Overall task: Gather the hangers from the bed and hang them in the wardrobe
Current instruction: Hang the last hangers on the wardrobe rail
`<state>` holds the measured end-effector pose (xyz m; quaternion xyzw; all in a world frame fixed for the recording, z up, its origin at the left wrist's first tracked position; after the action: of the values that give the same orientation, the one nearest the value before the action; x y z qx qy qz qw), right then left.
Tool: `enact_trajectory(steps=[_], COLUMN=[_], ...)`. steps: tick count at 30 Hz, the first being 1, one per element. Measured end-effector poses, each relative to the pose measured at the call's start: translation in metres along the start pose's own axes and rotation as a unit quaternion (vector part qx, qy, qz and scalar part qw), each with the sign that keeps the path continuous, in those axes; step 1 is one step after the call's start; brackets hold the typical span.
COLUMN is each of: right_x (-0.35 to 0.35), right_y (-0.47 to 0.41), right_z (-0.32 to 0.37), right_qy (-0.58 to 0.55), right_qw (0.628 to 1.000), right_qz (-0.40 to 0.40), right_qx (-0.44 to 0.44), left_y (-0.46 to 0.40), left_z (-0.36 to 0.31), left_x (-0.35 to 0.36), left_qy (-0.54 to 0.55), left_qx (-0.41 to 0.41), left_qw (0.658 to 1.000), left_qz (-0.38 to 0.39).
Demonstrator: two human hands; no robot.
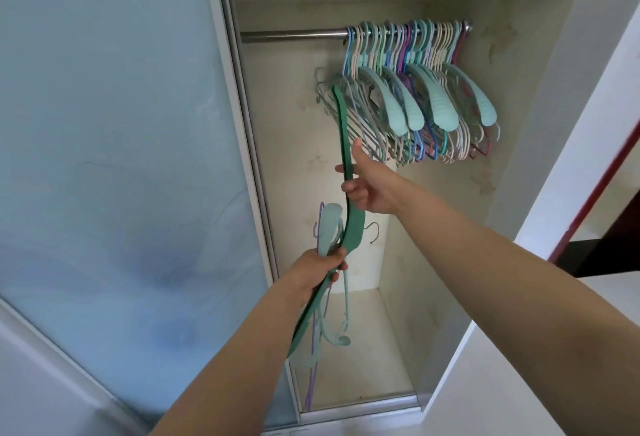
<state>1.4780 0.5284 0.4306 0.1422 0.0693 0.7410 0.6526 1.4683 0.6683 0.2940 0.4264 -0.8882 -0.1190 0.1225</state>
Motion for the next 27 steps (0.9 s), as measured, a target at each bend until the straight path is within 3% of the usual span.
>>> enact_trajectory(steps=[2, 4, 7, 9, 12, 14, 18, 21, 24, 27], right_x=[-0.007, -0.014, -0.021, -0.023, -0.023, -0.024, -0.017, -0.009, -0.008, -0.008], right_y=[0.007, 0.014, 0.025, 0.035, 0.046, 0.050, 0.065, 0.069, 0.059, 0.045], right_z=[0.005, 0.012, 0.021, 0.026, 0.029, 0.030, 0.041, 0.043, 0.038, 0.031], right_qy=[-0.120, -0.135, -0.042, 0.047, 0.097, 0.138, 0.306, 0.430, 0.440, 0.387], right_qw=[0.991, 0.988, 0.994, 0.984, 0.934, 0.902, 0.879, 0.855, 0.882, 0.916], right_qz=[0.060, 0.077, 0.094, 0.157, 0.322, 0.377, 0.307, 0.201, 0.067, -0.012], right_qx=[-0.010, -0.005, 0.040, 0.069, 0.119, 0.157, 0.199, 0.209, 0.157, 0.104], left_y=[-0.004, -0.005, -0.002, -0.002, -0.003, -0.005, -0.008, -0.009, -0.008, -0.008], left_z=[0.016, 0.027, 0.035, 0.040, 0.043, 0.045, 0.061, 0.070, 0.063, 0.044], left_x=[-0.008, -0.016, -0.022, -0.022, -0.028, -0.040, -0.070, -0.076, -0.072, -0.064], left_qy=[-0.007, -0.021, -0.025, -0.015, -0.032, -0.019, -0.072, -0.133, -0.157, -0.112], left_qx=[-0.015, -0.023, -0.024, -0.020, 0.003, 0.012, -0.021, -0.048, -0.049, -0.001], left_qw=[1.000, 0.999, 0.999, 1.000, 0.999, 0.996, 0.983, 0.977, 0.974, 0.982], left_qz=[-0.008, -0.020, -0.028, -0.014, -0.037, -0.088, -0.170, -0.160, -0.154, -0.152])
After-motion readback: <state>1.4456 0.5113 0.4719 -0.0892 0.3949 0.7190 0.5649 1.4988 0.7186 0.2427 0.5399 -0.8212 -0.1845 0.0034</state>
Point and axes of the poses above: each hand's wrist, its own y-axis away from the middle knuckle, its own x-axis out of the palm, z = x × y, the point moved 3 cm from there along -y, towards the middle knuckle, and after that the axes turned 10 degrees about z, right-handed, at the moved point
